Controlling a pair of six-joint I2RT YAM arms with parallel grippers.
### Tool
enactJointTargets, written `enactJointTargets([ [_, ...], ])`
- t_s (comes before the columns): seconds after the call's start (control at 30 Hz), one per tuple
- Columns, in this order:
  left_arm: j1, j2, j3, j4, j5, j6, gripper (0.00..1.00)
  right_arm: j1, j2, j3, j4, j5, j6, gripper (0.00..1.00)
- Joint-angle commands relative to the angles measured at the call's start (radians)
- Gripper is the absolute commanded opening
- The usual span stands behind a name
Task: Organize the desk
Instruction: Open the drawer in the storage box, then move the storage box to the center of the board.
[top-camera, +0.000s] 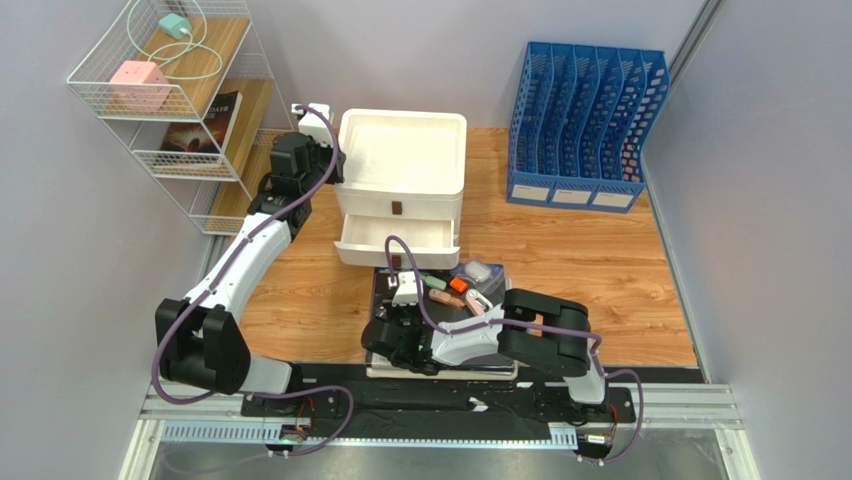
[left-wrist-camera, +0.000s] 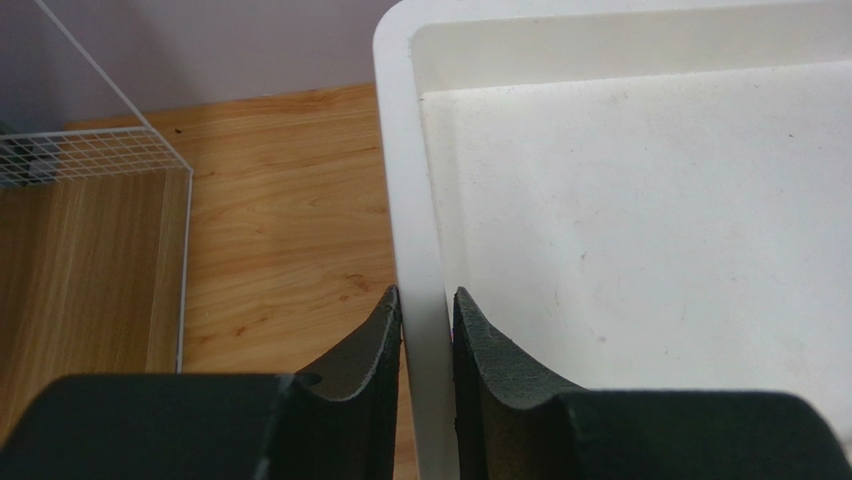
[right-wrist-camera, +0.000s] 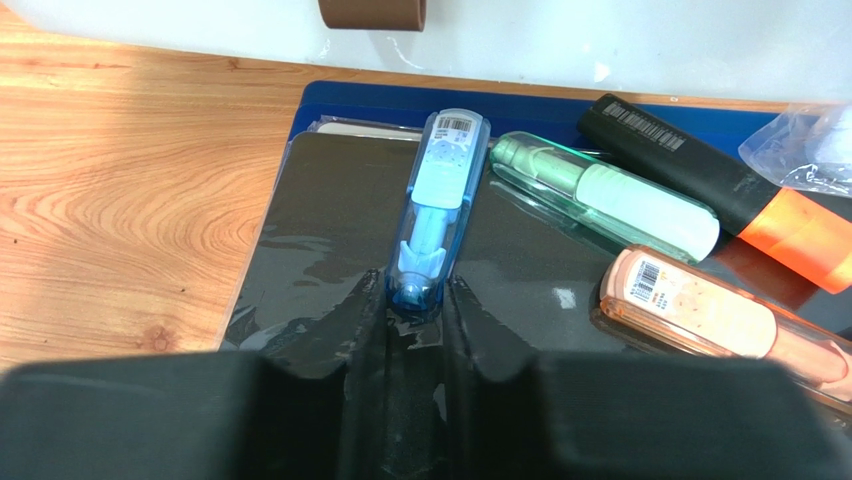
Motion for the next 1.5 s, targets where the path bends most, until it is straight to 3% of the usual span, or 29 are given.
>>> enactJointTargets([
  [0.0,-0.026,0.032,-0.044,-0.121,0.093,0.032,0.25,0.015,0.018,0.015,0.018,0.044,0.066,0.13],
  [0.17,-0.026,0.037,-0.044,-0.121,0.093,0.033,0.25,0.087,-0.008,0.047,-0.081,0.133,0.075,0.01],
  [0.53,-0.026,0.04,-0.043,-0.122,0.084,0.035,0.25,0.265,-0.195,0.087,-0.407,0.2,0.175,0.0],
  [0.83,-0.026,0.037,-0.043,-0.124,0.084,0.035,0.25,0.294,-0.367,0.037,-0.435,0.191,0.172,0.0],
  [0.93,-0.027,0.037,-0.041,-0.122,0.084,0.035,0.25,0.294,-0.383,0.026,-0.454,0.229,0.173,0.13],
  [0.97,-0.026,0.037,-0.043,-0.122,0.084,0.036,0.25,0.284,-0.384,0.023,-0.474,0.248,0.193,0.31],
  [1.07,-0.026,0.035,-0.043,-0.121,0.082,0.038,0.24,0.255,-0.386,0.006,-0.566,0.257,0.291,0.56],
  [1.2,-0.026,0.035,-0.046,-0.118,0.087,0.038,0.24,0.204,-0.377,-0.049,-0.605,0.22,0.376,0.68],
  [1.47,-0.026,0.038,-0.046,-0.119,0.095,0.038,0.24,0.103,-0.324,-0.124,-0.576,0.187,0.391,0.74],
])
